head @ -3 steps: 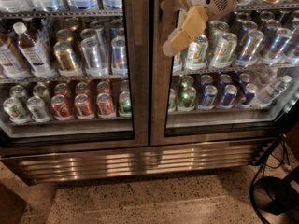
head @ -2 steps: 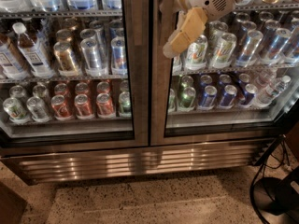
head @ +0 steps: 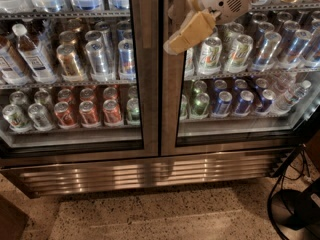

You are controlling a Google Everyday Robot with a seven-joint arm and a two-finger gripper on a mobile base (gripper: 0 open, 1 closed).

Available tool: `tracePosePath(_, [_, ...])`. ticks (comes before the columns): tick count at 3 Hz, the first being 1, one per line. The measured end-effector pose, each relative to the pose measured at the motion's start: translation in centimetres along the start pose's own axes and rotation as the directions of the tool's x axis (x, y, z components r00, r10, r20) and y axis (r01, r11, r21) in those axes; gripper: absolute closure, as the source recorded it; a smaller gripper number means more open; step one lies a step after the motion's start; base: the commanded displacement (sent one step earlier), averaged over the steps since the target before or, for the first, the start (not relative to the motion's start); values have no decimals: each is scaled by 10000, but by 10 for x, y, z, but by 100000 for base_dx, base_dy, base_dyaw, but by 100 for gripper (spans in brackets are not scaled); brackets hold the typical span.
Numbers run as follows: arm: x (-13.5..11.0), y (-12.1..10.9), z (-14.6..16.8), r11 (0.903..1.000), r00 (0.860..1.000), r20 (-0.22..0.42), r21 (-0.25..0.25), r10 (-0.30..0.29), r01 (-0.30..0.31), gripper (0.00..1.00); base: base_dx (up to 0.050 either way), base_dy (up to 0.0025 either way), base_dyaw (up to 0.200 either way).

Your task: Open right fridge door

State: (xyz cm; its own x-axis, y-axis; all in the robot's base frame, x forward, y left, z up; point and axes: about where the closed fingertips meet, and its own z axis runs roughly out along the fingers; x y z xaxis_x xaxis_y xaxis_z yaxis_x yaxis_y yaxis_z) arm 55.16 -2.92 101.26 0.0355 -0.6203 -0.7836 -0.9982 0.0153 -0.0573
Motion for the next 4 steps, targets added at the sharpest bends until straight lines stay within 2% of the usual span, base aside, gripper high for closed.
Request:
tracePosePath(2, [2,-15,-7,10000,10000,0,1,-1,1,89,0,0,0])
tracePosePath(3, [2,-20,-10,10000,10000,0,1,0,0,100,0,0,0])
tracePosePath(4, [3,-25,-12,10000,10000,0,2,0,0,100,0,0,0])
